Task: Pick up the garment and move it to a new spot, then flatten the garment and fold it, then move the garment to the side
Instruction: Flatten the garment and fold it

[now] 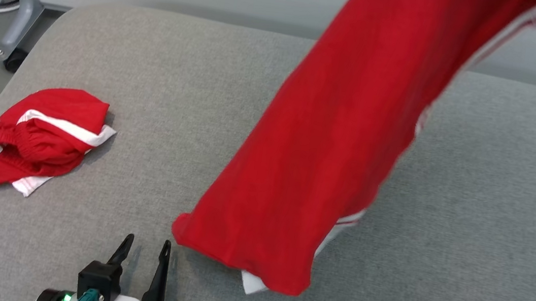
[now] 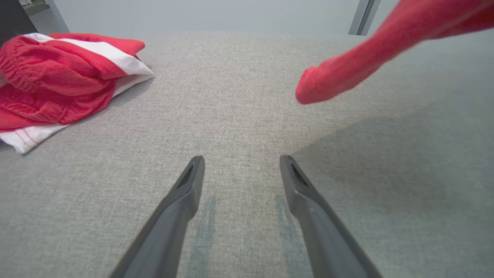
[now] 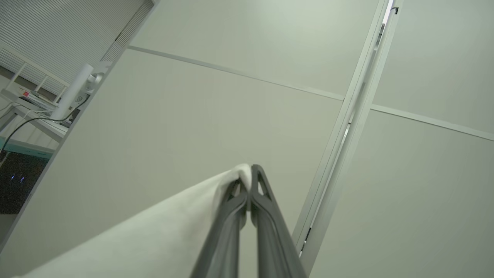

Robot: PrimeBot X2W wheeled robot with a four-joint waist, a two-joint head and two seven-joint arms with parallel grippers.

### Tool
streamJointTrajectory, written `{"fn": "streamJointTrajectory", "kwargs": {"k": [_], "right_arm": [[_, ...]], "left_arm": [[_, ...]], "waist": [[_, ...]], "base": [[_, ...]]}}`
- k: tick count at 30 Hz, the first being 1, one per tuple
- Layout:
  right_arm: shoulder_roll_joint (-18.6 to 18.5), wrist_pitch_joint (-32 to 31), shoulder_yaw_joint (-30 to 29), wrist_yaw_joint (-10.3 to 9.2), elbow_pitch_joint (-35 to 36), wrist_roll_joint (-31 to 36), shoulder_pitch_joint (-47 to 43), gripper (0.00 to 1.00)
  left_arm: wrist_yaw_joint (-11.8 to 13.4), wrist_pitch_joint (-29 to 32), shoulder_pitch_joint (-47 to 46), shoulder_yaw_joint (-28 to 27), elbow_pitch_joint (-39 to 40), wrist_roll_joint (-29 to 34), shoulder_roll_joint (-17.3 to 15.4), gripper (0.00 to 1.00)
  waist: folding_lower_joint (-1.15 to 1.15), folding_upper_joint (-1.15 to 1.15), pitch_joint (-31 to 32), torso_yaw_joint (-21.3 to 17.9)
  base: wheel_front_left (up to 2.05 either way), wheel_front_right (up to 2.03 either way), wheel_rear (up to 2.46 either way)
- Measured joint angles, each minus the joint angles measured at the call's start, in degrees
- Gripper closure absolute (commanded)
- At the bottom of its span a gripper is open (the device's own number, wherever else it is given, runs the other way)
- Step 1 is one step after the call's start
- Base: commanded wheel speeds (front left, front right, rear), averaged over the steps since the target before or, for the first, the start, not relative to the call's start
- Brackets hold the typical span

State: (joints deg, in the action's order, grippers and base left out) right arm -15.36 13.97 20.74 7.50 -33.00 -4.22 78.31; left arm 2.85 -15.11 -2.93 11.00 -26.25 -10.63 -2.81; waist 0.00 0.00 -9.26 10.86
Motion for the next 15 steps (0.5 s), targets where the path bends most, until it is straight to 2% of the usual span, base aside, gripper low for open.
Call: {"fn": "streamJointTrajectory", "kwargs": {"k": [7, 8, 9, 12, 15], "right_arm": [[-4.92, -0.65, -4.20, 0.00, -14.06, 5.13, -4.22, 1.00], [-5.76, -0.59, -4.76, 0.00, -15.70, 6.43, -4.58, 0.54], [-6.17, -0.91, -5.86, 0.00, -17.69, 7.22, -5.14, 0.00], [-6.61, -1.43, -9.68, 0.00, -22.76, 8.58, -8.06, 0.00], [-5.95, -0.32, -12.41, 0.00, -24.39, 9.93, -10.16, 0.00]], "left_arm": [[-0.18, 0.00, -3.03, 2.41, 0.63, -0.08, 0.01, 0.00], [-0.13, 0.00, -3.42, 2.58, 0.77, -0.14, 0.01, 0.00], [-0.01, 0.00, -3.73, 2.77, 0.89, -0.23, 0.02, 0.00], [0.15, 0.00, -4.05, 2.99, 1.01, -0.56, 0.00, 0.00], [0.51, 0.00, -4.03, 2.86, 1.01, -0.58, -0.01, 0.00]], "waist": [[0.00, 0.00, -3.83, 3.30], [0.00, 0.00, -4.41, 3.89], [0.00, 0.00, -4.98, 4.47], [0.00, 0.00, -6.42, 6.04], [0.00, 0.00, -7.04, 6.56]], "base": [[0.00, 0.00, 0.00], [0.00, 0.00, 0.00], [0.00, 0.00, 0.00], [0.00, 0.00, 0.00], [0.00, 0.00, 0.00]]}}
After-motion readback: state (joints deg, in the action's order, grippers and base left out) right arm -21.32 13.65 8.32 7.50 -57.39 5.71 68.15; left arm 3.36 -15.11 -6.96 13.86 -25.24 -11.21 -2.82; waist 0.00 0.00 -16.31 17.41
